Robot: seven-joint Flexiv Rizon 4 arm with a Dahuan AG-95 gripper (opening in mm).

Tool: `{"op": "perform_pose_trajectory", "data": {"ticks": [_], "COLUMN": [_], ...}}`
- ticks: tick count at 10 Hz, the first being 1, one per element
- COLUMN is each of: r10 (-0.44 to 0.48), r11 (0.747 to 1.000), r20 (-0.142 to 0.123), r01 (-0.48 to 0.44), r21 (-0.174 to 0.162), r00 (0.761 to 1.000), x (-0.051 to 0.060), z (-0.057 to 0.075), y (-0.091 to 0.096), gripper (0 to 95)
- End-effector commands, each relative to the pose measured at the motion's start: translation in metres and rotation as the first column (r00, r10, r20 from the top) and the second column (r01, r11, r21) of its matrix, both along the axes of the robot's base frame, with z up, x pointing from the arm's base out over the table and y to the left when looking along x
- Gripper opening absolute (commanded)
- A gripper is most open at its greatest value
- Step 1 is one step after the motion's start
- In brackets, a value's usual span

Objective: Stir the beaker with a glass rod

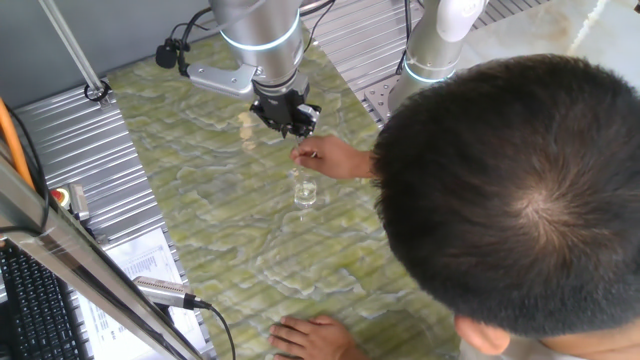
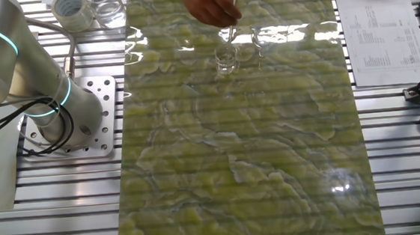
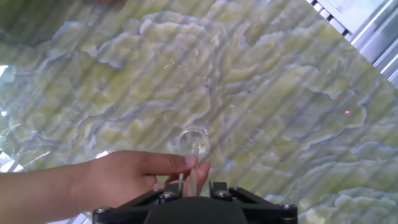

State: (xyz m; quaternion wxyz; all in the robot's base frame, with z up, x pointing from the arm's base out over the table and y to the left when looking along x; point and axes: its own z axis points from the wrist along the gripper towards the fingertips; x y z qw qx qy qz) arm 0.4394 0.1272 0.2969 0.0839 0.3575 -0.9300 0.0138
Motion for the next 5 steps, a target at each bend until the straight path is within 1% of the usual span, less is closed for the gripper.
{"op": "perform_pose_trajectory", "data": {"ticks": [1, 5], "r10": [0.001, -0.040], "r11": [1.000, 0.999], "r20": [0.001, 0.003], "r01": [-0.001, 0.040], "r21": [0.006, 0.007], "r00": [1.000, 0.999], "x": [0.0000, 0.0000], "z": [0.0000, 0.0001], "y": [0.0000, 0.0001], "gripper": [95.0, 95.0]}}
